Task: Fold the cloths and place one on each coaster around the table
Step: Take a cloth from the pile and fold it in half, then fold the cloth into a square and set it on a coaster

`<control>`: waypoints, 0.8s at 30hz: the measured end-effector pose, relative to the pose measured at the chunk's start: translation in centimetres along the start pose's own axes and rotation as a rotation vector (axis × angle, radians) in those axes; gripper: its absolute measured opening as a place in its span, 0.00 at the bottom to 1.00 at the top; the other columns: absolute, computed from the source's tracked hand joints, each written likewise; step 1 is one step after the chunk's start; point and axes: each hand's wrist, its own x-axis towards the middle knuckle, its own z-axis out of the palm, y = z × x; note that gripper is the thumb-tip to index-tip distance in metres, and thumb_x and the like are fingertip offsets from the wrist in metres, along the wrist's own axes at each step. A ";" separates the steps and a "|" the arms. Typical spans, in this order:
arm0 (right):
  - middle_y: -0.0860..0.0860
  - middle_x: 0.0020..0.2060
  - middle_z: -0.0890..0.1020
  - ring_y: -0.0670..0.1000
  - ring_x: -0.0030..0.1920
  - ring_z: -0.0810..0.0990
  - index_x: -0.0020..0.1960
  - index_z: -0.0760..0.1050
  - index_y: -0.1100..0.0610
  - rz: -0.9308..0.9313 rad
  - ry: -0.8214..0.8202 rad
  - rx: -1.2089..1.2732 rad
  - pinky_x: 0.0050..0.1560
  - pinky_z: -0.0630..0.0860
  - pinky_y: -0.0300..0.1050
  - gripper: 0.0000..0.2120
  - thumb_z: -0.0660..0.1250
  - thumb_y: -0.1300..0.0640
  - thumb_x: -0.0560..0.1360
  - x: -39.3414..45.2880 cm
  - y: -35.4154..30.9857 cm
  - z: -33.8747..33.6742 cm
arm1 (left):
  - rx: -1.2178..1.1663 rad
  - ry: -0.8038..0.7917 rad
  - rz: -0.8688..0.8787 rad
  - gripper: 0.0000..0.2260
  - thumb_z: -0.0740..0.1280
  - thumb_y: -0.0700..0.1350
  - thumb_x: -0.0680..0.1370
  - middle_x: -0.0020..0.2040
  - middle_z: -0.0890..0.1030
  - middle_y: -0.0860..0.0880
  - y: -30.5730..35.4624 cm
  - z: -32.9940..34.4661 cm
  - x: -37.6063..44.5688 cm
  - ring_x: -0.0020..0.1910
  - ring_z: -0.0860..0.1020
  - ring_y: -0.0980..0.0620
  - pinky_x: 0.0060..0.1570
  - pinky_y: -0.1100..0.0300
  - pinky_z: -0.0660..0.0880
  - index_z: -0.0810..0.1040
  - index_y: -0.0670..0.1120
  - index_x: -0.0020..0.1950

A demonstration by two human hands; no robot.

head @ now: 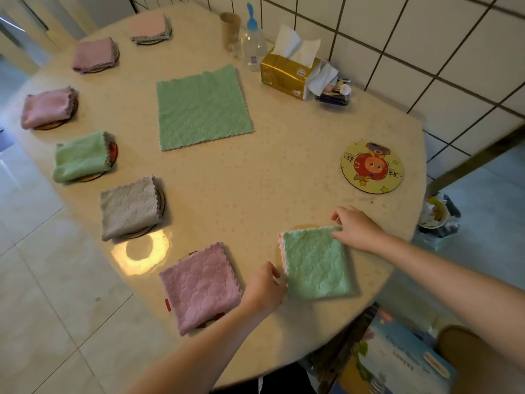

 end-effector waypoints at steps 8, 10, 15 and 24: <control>0.50 0.60 0.74 0.51 0.57 0.74 0.63 0.70 0.55 -0.143 0.078 -0.022 0.57 0.75 0.51 0.15 0.61 0.57 0.76 5.4 -7.8 -2.9 | 0.184 0.132 0.161 0.10 0.65 0.40 0.75 0.45 0.80 0.49 4.3 -12.3 5.1 0.40 0.80 0.50 0.35 0.59 0.75 0.73 0.45 0.56; 0.51 0.60 0.74 0.52 0.58 0.74 0.62 0.70 0.56 -0.141 0.086 -0.022 0.58 0.74 0.51 0.14 0.60 0.57 0.76 7.7 -10.1 -3.7 | 0.252 0.179 0.189 0.10 0.65 0.40 0.75 0.45 0.79 0.49 5.0 -16.6 7.3 0.38 0.76 0.52 0.31 0.61 0.71 0.74 0.46 0.55; 0.54 0.60 0.74 0.54 0.59 0.74 0.60 0.71 0.57 -0.142 0.127 -0.065 0.58 0.72 0.49 0.13 0.60 0.59 0.76 13.9 -15.8 -5.5 | 0.461 0.264 0.227 0.12 0.65 0.42 0.74 0.51 0.79 0.47 5.0 -26.8 13.3 0.46 0.76 0.47 0.42 0.58 0.73 0.74 0.46 0.57; 0.57 0.60 0.71 0.59 0.62 0.70 0.63 0.68 0.61 -0.180 0.104 -0.319 0.58 0.71 0.51 0.17 0.54 0.67 0.75 22.3 -23.7 -6.2 | 0.861 0.354 0.354 0.22 0.62 0.39 0.74 0.67 0.70 0.49 3.2 -36.1 22.2 0.66 0.66 0.45 0.57 0.52 0.71 0.69 0.48 0.68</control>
